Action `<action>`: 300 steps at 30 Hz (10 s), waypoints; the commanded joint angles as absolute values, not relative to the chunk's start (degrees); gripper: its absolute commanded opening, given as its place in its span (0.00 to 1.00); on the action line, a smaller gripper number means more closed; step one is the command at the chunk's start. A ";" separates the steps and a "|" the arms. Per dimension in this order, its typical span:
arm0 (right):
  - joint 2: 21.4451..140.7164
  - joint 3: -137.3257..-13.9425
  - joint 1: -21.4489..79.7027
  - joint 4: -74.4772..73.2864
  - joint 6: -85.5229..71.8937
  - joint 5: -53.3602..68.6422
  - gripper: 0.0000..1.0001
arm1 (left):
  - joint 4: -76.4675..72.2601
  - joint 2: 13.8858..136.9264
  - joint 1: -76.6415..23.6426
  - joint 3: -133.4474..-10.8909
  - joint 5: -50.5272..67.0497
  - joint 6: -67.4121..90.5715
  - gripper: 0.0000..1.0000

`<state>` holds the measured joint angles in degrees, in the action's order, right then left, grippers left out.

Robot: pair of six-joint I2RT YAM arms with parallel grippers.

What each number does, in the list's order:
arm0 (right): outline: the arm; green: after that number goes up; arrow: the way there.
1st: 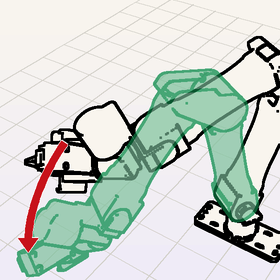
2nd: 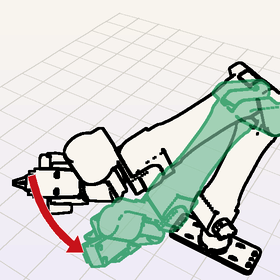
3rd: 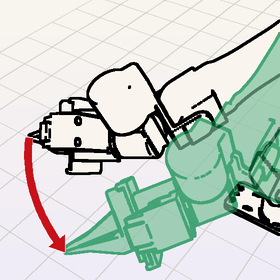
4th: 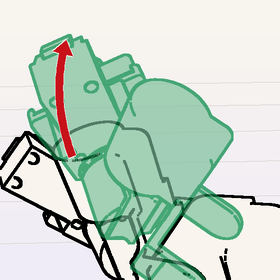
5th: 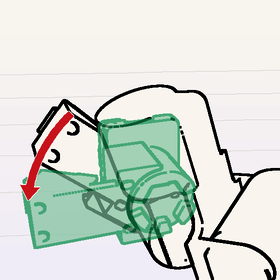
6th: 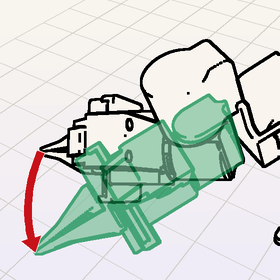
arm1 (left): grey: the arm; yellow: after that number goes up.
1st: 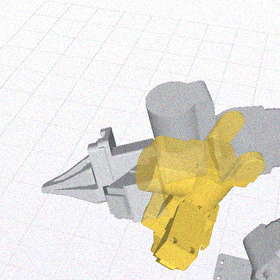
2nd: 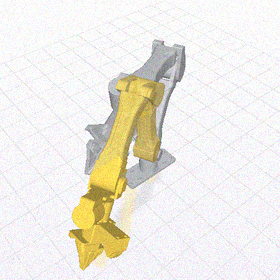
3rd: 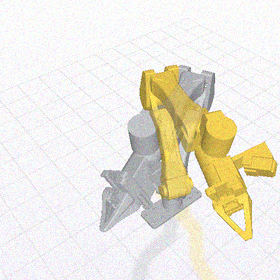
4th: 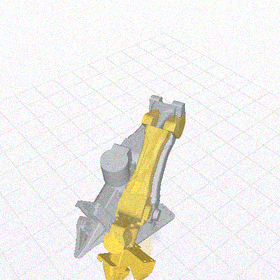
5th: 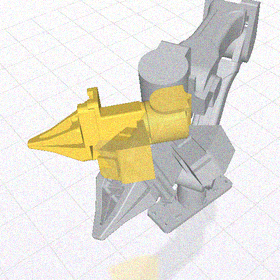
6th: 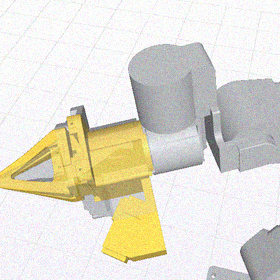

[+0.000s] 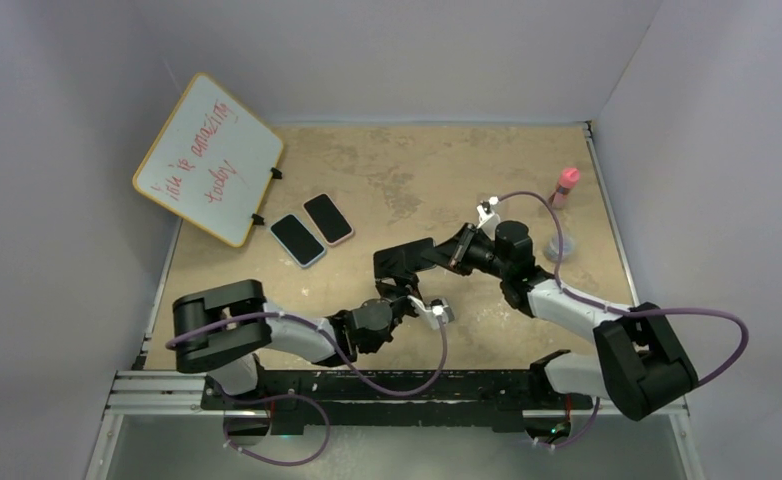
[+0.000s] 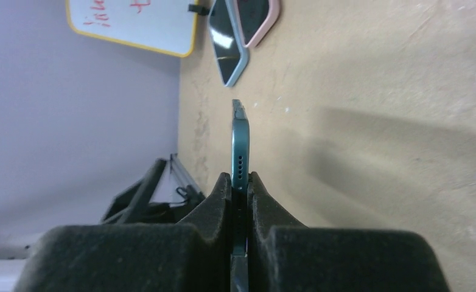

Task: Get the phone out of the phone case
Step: Place the phone at the center of the board, then pick up the phone at the center of the board, then adjust the phone.

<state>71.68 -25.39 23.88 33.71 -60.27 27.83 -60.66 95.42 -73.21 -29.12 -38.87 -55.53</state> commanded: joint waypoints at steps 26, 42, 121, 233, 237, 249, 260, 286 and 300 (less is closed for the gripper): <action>95.71 -42.70 13.28 39.48 -45.09 22.80 0.00 | 21.03 63.73 -36.92 -58.25 -20.99 13.51 1.00; 108.68 -47.64 13.29 40.08 -47.64 20.46 0.24 | 18.93 61.90 -20.39 -52.92 -15.22 16.61 1.00; 22.76 -11.61 27.08 24.49 -30.49 -23.53 0.99 | 25.93 92.23 -17.49 -60.42 -29.40 47.00 1.00; 71.68 -30.02 71.38 51.47 -22.78 -24.97 0.00 | -21.35 32.25 -31.65 -14.25 -4.00 56.91 0.74; 67.86 -25.37 64.11 56.47 -28.15 -12.84 0.00 | -21.54 29.14 -31.73 -14.62 -1.89 45.84 0.78; 62.06 -24.54 48.42 55.05 -31.40 21.71 0.00 | -21.96 38.76 -31.59 -22.21 12.22 26.54 0.80; 61.88 -23.88 38.82 58.32 -35.73 39.19 0.00 | -40.75 45.17 -26.39 -17.92 26.12 36.60 0.80; 72.76 -30.22 37.54 65.11 -41.37 49.83 0.00 | -72.78 62.33 -21.07 -15.64 47.44 61.94 0.31; 71.42 -27.43 36.65 64.20 -40.87 44.15 0.38 | -64.82 54.28 -21.01 -11.01 33.12 66.26 0.00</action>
<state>73.89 -27.55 37.43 60.71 -42.13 48.38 -66.52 57.32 -21.19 -13.04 42.59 63.00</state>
